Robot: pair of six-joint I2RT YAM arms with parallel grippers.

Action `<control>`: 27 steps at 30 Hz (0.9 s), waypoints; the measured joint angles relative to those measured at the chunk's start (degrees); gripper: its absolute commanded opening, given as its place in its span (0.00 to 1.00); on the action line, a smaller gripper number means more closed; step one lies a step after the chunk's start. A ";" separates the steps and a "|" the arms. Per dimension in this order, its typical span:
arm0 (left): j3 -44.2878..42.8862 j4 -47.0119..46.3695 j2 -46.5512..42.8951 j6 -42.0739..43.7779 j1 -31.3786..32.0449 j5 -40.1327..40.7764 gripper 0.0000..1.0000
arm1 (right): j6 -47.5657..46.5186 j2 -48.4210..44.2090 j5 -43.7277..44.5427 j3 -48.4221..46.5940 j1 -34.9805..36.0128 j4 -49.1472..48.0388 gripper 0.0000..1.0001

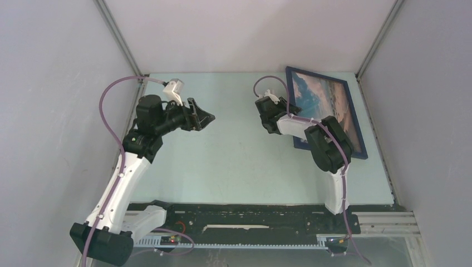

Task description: Put the photo into the frame

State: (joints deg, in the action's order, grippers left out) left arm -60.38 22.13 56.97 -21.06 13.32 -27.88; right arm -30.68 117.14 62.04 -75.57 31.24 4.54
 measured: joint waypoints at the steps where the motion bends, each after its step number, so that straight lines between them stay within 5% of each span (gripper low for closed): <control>1: 0.20 -0.17 0.00 -0.02 -0.02 0.00 0.74 | -0.02 0.35 0.00 -0.17 0.00 -0.15 0.27; 6: 0.61 -0.22 0.09 -0.02 -0.11 0.00 0.74 | 1.64 1.40 -2.75 -0.31 0.00 0.96 0.60; 10: 0.63 -0.39 0.79 -0.02 -0.13 0.00 0.74 | 7.21 1.51 -9.64 -0.92 0.00 7.50 0.75; 13: 0.63 -0.61 2.03 0.00 -0.24 0.09 0.73 | 13.25 0.68 -14.88 -2.08 0.04 13.22 0.99; 27: 2.51 -1.11 3.37 0.66 -2.67 6.03 0.73 | 30.08 -15.17 -32.33 -2.51 3.96 23.78 1.00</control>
State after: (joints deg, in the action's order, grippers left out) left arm -57.87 21.02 60.34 -20.40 10.66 -21.85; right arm -0.60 101.97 29.71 -78.08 35.20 28.32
